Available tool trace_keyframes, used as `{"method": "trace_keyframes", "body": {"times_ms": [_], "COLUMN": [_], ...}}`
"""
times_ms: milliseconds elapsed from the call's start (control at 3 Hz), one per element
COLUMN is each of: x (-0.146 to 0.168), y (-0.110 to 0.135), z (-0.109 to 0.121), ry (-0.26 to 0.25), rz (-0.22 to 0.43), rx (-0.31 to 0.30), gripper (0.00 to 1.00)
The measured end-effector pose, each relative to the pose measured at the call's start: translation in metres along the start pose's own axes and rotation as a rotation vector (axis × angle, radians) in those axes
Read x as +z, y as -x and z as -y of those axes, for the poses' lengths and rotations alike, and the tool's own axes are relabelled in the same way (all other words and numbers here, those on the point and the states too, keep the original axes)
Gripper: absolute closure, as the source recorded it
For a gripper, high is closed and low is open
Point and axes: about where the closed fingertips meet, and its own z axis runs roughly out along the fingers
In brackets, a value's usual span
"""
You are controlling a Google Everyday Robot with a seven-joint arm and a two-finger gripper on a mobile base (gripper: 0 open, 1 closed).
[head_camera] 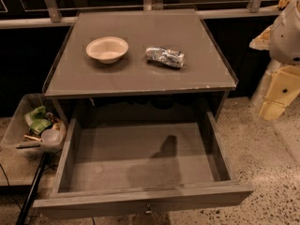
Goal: Place redbull can into top drawer
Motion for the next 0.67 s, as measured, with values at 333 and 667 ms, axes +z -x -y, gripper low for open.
{"method": "trace_keyframes", "body": {"times_ms": [333, 667], "x": [-0.002, -0.006], "y": [0.003, 0.023], "z": [0.004, 0.019], "ry": [-0.007, -0.027], "rz": [0.002, 0.033], "rx": [-0.011, -0.073], "gripper": [0.00, 0.00]}}
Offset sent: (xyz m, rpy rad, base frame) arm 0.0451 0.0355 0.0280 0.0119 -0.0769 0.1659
